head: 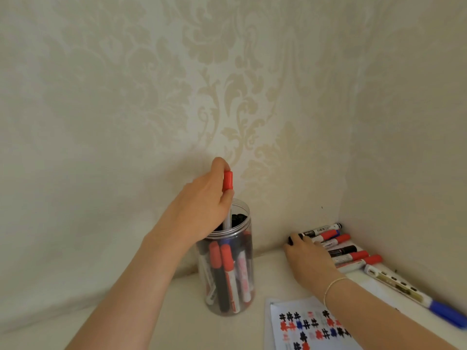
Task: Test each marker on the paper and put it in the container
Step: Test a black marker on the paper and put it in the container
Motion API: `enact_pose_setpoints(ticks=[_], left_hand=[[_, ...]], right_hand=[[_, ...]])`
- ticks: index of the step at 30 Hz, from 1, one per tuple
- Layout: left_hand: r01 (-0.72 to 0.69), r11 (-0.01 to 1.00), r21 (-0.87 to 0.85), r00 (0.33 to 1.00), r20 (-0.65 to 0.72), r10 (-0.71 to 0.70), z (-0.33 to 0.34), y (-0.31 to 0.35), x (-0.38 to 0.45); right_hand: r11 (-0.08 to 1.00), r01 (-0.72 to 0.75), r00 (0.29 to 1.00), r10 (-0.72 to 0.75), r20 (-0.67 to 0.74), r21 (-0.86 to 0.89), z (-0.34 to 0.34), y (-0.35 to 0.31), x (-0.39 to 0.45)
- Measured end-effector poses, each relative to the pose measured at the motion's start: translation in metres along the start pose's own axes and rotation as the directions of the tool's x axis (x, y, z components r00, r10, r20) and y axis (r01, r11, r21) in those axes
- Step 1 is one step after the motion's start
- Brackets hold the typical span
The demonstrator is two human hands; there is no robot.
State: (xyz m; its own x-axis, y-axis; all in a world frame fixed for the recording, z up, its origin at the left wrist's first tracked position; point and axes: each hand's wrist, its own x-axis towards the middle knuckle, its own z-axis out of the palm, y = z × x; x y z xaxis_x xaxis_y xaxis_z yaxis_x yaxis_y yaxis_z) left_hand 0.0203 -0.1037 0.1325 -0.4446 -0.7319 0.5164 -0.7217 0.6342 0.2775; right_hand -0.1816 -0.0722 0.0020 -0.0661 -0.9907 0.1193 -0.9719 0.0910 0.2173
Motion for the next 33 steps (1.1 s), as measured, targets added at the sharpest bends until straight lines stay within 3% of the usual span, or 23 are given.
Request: enact_pose_setpoints(ticks=[5, 8, 11, 14, 17, 21, 25, 30, 33], left_hand=[[0.016, 1.0, -0.013, 1.0, -0.007, -0.016, -0.009, -0.001, -0.002], [0.0, 0.999, -0.045, 1.0, -0.007, 0.0, -0.014, 0.001, -0.004], [-0.003, 0.996, -0.09, 0.999, 0.033, 0.006, -0.016, 0.004, -0.004], [0.032, 0.994, -0.106, 0.996, 0.086, -0.023, -0.016, 0.0, -0.002], [0.06, 0.998, -0.035, 0.981, 0.184, -0.052, -0.011, -0.007, -0.004], [0.091, 0.994, -0.067, 0.971, 0.226, -0.074, -0.012, -0.011, -0.004], [0.102, 0.994, -0.037, 0.975, 0.201, -0.093, -0.015, -0.008, 0.003], [0.149, 0.988, -0.028, 0.949, 0.284, -0.135, -0.019, -0.008, 0.013], [0.146, 0.989, 0.03, 0.942, 0.301, -0.148, -0.016, -0.002, 0.018]], right_hand=[[0.977, 0.174, 0.985, -0.173, 0.021, -0.12, -0.004, -0.006, 0.0], [0.968, 0.242, 0.93, -0.252, -0.268, -0.073, -0.009, -0.01, 0.005], [0.915, 0.307, 0.819, -0.113, -0.563, 0.263, -0.023, -0.012, 0.011], [0.678, 0.422, 0.679, 0.204, -0.706, 0.602, -0.057, -0.017, 0.012], [0.393, 0.536, 0.624, 0.412, -0.664, 0.747, -0.095, -0.021, 0.004], [0.124, 0.541, 0.657, 0.556, -0.51, 0.832, -0.125, -0.026, -0.005], [0.059, 0.485, 0.661, 0.629, -0.41, 0.872, -0.132, -0.023, -0.009], [-0.092, 0.365, 0.711, 0.67, -0.213, 0.927, -0.129, -0.019, -0.01], [-0.047, 0.321, 0.75, 0.623, -0.224, 0.946, -0.126, -0.022, -0.016]])
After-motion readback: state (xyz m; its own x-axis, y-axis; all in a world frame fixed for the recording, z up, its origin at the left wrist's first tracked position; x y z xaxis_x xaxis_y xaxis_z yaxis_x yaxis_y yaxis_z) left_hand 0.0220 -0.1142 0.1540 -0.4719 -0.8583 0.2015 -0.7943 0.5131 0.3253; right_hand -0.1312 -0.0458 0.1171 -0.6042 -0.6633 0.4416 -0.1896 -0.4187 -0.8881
